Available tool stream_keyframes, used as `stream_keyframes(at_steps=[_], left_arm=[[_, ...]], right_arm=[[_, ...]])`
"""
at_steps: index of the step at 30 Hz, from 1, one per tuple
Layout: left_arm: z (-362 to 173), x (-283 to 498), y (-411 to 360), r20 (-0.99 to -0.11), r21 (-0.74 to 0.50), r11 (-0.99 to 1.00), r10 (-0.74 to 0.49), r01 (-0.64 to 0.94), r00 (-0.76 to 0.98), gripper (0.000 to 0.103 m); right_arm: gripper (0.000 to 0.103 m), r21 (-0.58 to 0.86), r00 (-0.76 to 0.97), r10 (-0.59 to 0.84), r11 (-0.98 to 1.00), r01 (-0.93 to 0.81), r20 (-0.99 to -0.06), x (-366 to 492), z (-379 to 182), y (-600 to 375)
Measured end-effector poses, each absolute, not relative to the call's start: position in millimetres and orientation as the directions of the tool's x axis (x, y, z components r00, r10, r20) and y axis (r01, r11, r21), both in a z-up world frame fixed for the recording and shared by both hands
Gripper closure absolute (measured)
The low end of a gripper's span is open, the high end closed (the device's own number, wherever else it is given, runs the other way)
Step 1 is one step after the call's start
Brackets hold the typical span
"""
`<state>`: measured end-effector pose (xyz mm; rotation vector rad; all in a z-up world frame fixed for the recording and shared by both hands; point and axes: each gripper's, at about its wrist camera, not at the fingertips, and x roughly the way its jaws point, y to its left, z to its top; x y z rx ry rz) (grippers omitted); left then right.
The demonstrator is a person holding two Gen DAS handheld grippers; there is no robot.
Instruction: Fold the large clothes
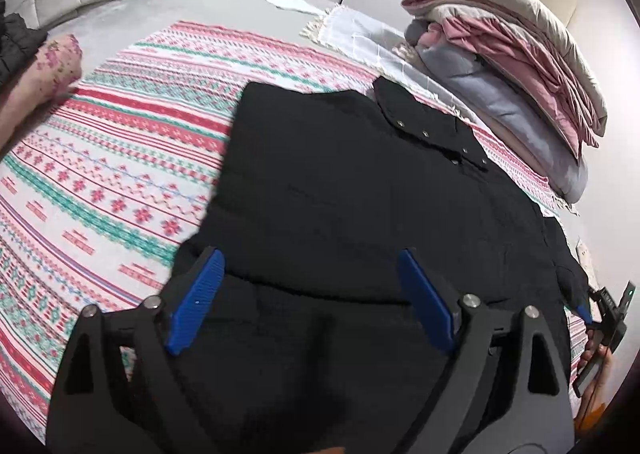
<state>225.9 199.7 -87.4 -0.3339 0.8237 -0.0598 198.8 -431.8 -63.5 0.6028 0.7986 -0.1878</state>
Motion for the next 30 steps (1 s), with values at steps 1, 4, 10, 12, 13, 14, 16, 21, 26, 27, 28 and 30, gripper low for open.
stream_keyframes(at_steps=[1, 4, 10, 12, 13, 14, 16, 21, 26, 27, 28, 30], left_arm=[[-89.2, 227.3, 197.8, -0.711, -0.329, 0.942, -0.198, -0.069, 0.675, 0.011], [-95.9, 231.6, 192.0, -0.717, -0.353, 0.933, -0.225, -0.065, 0.660, 0.010], [-98.2, 236.7, 187.0, -0.723, -0.349, 0.934, -0.222, -0.068, 0.655, 0.010], [-95.1, 236.6, 187.5, -0.713, -0.349, 0.935, -0.220, -0.065, 0.666, 0.010], [-93.9, 236.4, 187.6, -0.709, -0.343, 0.937, -0.214, -0.063, 0.672, 0.010], [-92.8, 236.4, 187.4, -0.705, -0.328, 0.943, -0.203, -0.059, 0.679, 0.010], [-93.3, 239.1, 187.3, -0.707, -0.307, 0.950, -0.189, -0.055, 0.681, 0.010], [-100.7, 245.3, 189.3, -0.706, -0.328, 0.943, -0.206, -0.056, 0.677, 0.010], [-98.4, 245.5, 188.0, -0.694, -0.350, 0.936, -0.227, -0.045, 0.683, 0.010], [-97.9, 244.8, 187.0, -0.692, -0.352, 0.935, -0.230, -0.041, 0.684, 0.010], [-97.3, 244.6, 185.7, -0.691, -0.351, 0.936, -0.232, -0.038, 0.685, 0.010], [-95.5, 243.7, 181.3, -0.688, -0.342, 0.939, -0.231, -0.026, 0.688, 0.010]], right_arm=[[0.020, 0.420, 0.684, 0.031, 0.809, 0.411, -0.729, 197.3, -66.4, -442.1], [0.020, 0.383, 0.656, -0.060, 0.770, 0.510, -0.753, 184.6, -76.9, -478.3], [0.020, 0.428, 0.672, -0.063, 0.726, 0.538, -0.738, 186.5, -94.1, -516.3], [0.020, 0.454, 0.678, -0.036, 0.717, 0.529, -0.734, 193.6, -95.9, -527.5], [0.020, 0.484, 0.687, -0.013, 0.700, 0.525, -0.726, 198.1, -96.4, -537.6], [0.020, 0.508, 0.696, -0.001, 0.684, 0.524, -0.718, 200.2, -96.0, -544.9], [0.020, 0.554, 0.713, 0.012, 0.639, 0.534, -0.701, 207.7, -98.2, -559.3], [0.048, 0.683, 0.771, 0.051, 0.503, 0.529, -0.635, 210.4, -104.5, -596.4], [0.092, 0.649, 0.799, -0.061, 0.547, 0.528, -0.598, 205.9, -59.8, -587.6], [0.092, 0.627, 0.811, -0.090, 0.587, 0.513, -0.579, 206.0, -43.0, -578.7], [0.092, 0.594, 0.819, -0.118, 0.631, 0.499, -0.562, 208.1, -25.2, -566.8], [0.092, 0.545, 0.841, -0.145, 0.702, 0.459, -0.521, 213.4, 7.2, -544.5]])
